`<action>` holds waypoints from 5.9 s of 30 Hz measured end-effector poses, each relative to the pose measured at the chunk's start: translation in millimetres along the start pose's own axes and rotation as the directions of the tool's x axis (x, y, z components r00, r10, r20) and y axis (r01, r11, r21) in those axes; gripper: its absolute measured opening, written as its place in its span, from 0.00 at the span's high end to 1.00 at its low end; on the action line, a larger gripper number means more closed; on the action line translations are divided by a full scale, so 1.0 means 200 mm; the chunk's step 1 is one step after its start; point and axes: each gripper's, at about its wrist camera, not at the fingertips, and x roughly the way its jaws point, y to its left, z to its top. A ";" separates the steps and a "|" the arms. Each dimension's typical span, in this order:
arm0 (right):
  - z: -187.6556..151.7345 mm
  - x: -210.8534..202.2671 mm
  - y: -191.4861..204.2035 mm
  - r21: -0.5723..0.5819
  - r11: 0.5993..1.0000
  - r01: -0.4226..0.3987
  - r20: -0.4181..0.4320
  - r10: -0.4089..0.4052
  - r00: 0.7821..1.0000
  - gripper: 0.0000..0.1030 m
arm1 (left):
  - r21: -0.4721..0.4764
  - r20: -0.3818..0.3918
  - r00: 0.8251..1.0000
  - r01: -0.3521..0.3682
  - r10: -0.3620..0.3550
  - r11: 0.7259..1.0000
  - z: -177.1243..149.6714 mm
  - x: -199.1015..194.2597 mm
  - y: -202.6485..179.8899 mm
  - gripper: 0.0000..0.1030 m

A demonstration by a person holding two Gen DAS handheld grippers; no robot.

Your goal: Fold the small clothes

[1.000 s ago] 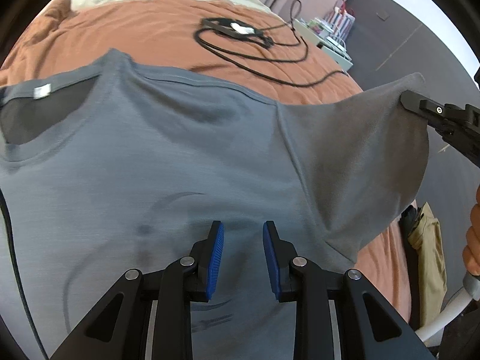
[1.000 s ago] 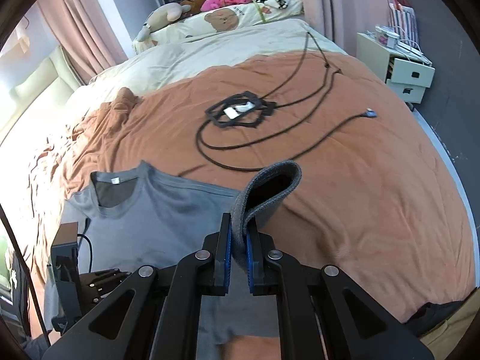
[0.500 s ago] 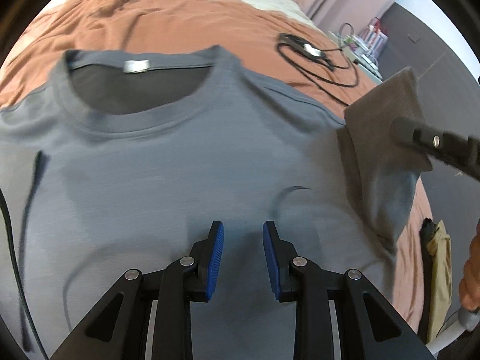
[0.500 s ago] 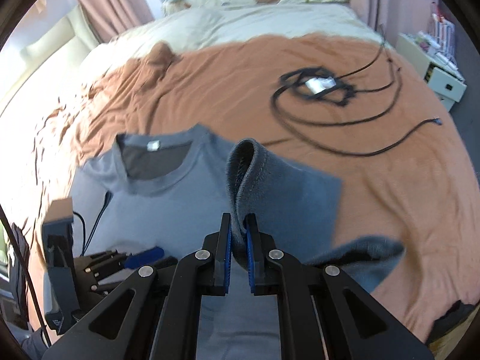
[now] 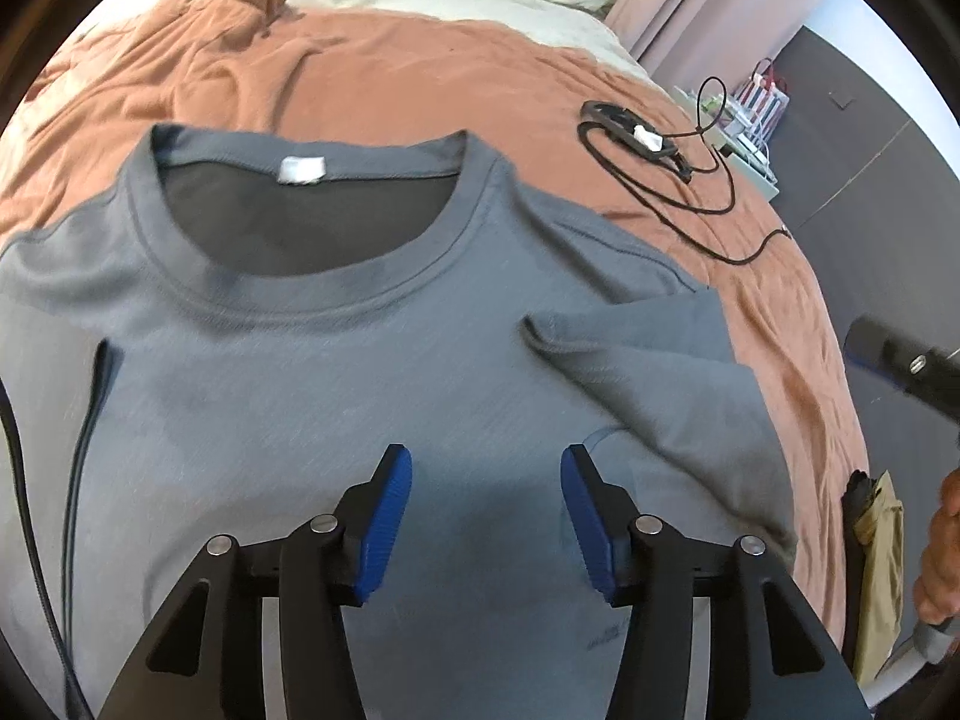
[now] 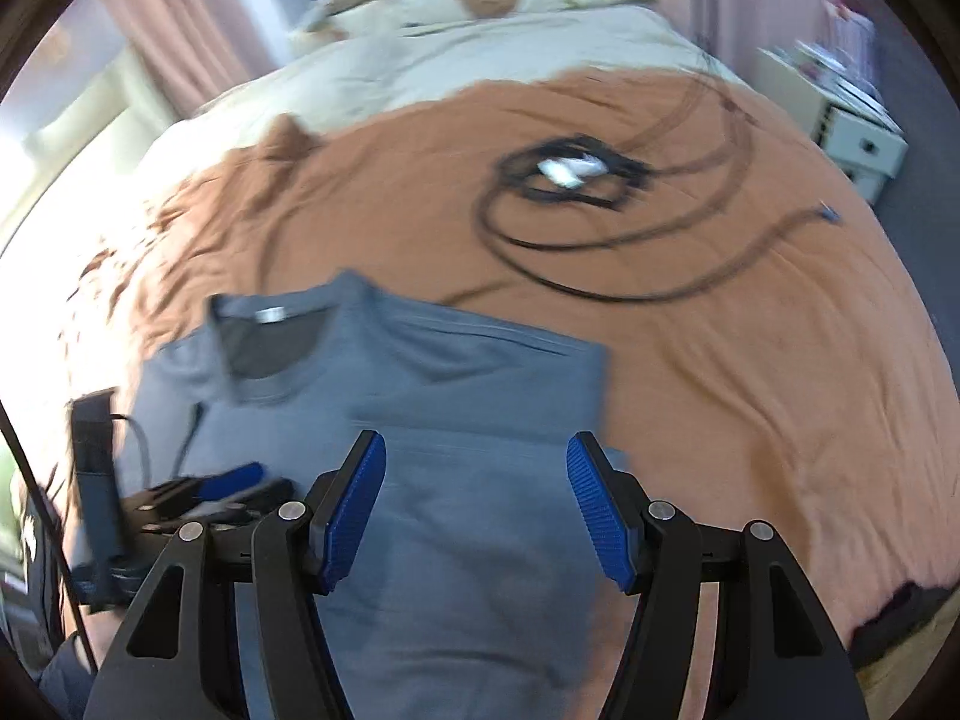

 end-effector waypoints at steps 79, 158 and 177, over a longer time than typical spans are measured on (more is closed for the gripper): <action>-0.59 0.15 -0.30 0.089 0.963 -0.253 -0.087 0.260 0.962 0.61 | -0.028 -0.087 0.984 0.153 -0.155 0.988 -0.26 -0.09 -0.16 0.45; -0.01 0.44 -0.43 0.197 0.971 -0.138 0.052 0.130 0.990 0.67 | 0.218 0.063 0.998 -0.022 0.008 0.976 0.22 0.11 -0.09 0.98; 0.08 0.69 -0.20 0.023 1.000 -0.002 -0.036 0.003 0.999 0.67 | 0.222 0.014 0.986 -0.164 0.165 0.961 0.17 0.20 -0.03 0.99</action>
